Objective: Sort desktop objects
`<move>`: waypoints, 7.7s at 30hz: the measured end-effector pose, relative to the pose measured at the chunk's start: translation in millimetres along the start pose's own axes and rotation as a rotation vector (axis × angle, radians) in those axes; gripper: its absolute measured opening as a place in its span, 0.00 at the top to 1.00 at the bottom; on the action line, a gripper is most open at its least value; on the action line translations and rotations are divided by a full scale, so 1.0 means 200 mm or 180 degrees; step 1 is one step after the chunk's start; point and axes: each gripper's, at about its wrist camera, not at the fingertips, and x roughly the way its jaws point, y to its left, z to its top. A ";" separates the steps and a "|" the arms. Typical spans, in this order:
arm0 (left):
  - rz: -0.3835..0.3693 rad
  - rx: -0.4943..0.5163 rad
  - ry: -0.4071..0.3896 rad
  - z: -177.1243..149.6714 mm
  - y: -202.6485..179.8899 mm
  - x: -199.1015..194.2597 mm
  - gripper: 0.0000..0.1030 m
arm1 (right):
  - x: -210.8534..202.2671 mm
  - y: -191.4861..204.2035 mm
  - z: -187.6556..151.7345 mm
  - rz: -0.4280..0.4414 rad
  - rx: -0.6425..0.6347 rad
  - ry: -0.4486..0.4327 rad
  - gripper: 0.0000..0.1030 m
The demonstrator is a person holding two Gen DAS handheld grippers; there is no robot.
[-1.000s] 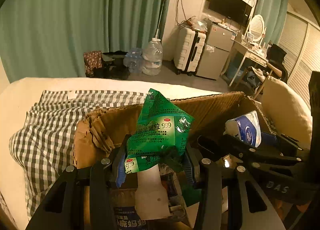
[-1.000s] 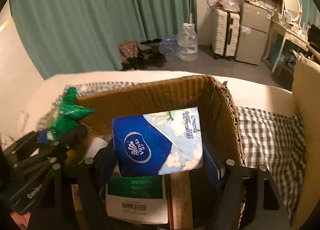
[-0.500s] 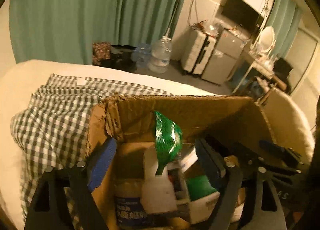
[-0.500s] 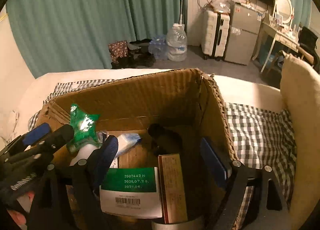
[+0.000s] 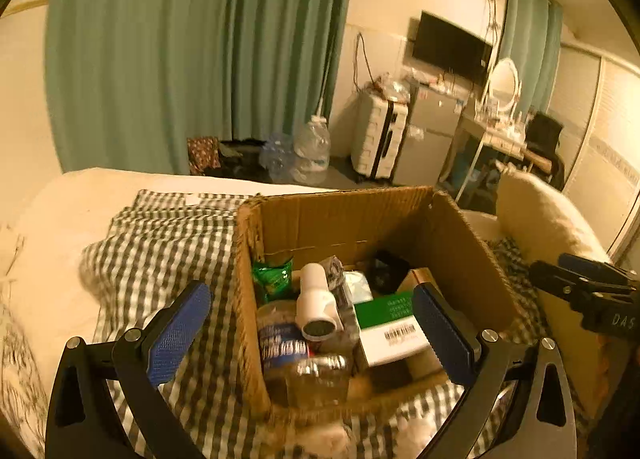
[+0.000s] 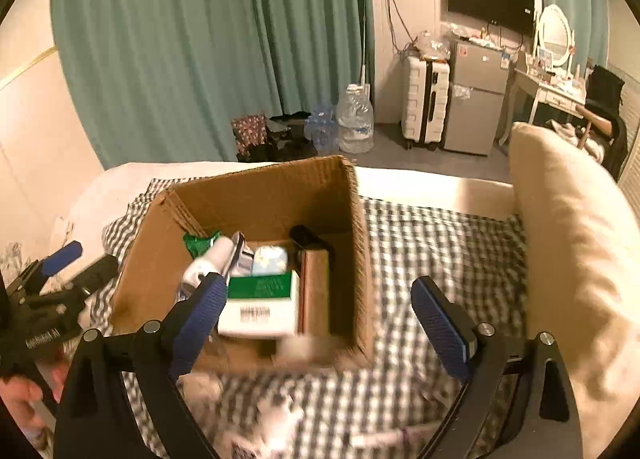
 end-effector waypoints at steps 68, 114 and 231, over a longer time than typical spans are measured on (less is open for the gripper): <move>0.0039 -0.0272 0.0782 -0.97 0.06 0.28 0.80 | 0.42 -0.03 -0.99 0.0025 0.0246 0.0814 0.53; -0.0037 -0.0345 0.0509 -1.00 0.02 -0.15 0.80 | 0.04 0.05 -1.01 0.0030 0.0215 0.0502 0.28; 0.0121 0.0068 -0.0030 -0.15 -0.09 -0.28 0.00 | -0.44 -0.39 -0.28 -0.0451 0.0581 -0.0610 0.08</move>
